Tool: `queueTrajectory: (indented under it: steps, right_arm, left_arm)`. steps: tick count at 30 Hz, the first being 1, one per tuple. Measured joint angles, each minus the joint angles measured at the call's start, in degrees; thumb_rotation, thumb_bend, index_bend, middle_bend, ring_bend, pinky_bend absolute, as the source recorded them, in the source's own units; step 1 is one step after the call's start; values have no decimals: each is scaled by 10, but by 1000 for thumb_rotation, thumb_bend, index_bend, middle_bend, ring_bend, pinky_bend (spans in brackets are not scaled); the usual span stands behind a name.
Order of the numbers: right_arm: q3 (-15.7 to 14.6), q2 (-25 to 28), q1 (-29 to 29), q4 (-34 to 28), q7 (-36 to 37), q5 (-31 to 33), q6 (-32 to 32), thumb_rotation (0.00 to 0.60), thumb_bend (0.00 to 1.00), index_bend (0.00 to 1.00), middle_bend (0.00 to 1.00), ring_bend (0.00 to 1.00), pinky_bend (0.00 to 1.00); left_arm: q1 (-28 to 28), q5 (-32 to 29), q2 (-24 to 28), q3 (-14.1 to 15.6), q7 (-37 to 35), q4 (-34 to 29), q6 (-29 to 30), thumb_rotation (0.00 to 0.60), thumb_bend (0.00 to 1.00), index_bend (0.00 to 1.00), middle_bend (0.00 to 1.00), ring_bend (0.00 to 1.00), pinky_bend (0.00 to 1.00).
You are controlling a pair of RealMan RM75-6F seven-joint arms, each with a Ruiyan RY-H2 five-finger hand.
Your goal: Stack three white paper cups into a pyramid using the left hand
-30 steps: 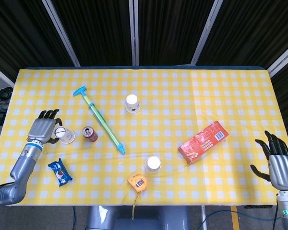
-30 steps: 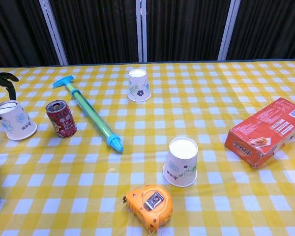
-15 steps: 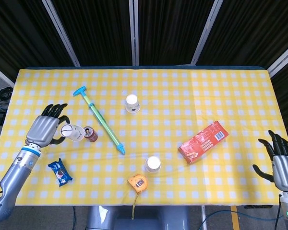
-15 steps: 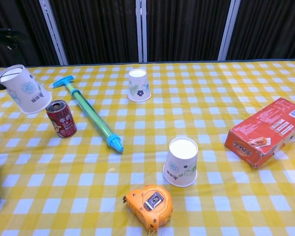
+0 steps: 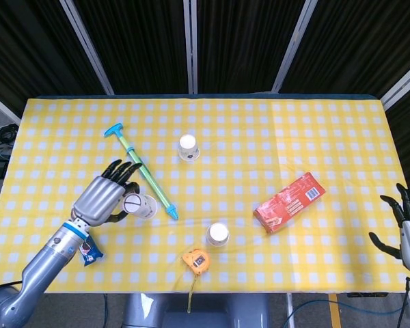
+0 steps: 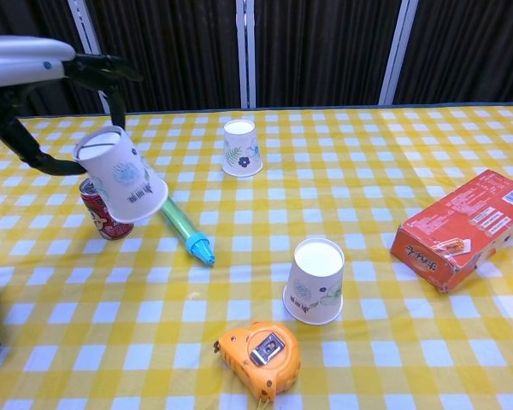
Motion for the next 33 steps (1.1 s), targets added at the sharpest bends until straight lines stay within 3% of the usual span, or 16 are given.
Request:
queueTrajectory:
  steps: [14,23,33]
  right_arm:
    - [7,6,-1,10,26,15,-10,600,94,238,0,0,122]
    - [12,9,-2,16,40,25,-14,600,94,238,0,0,121]
    - [15,10,-3,21,47,32,-17,600,93,238,0,0,122]
  left_arm:
    - [-97,-97,-174,7,152,44,-18,600,337,441,0,0,0]
    - [-141,-153,-230,13,200,75,-19,600,336,436,0,0,0]
    - [-169,-175,-275,17,201,117,-21,600,336,432,0,0,0]
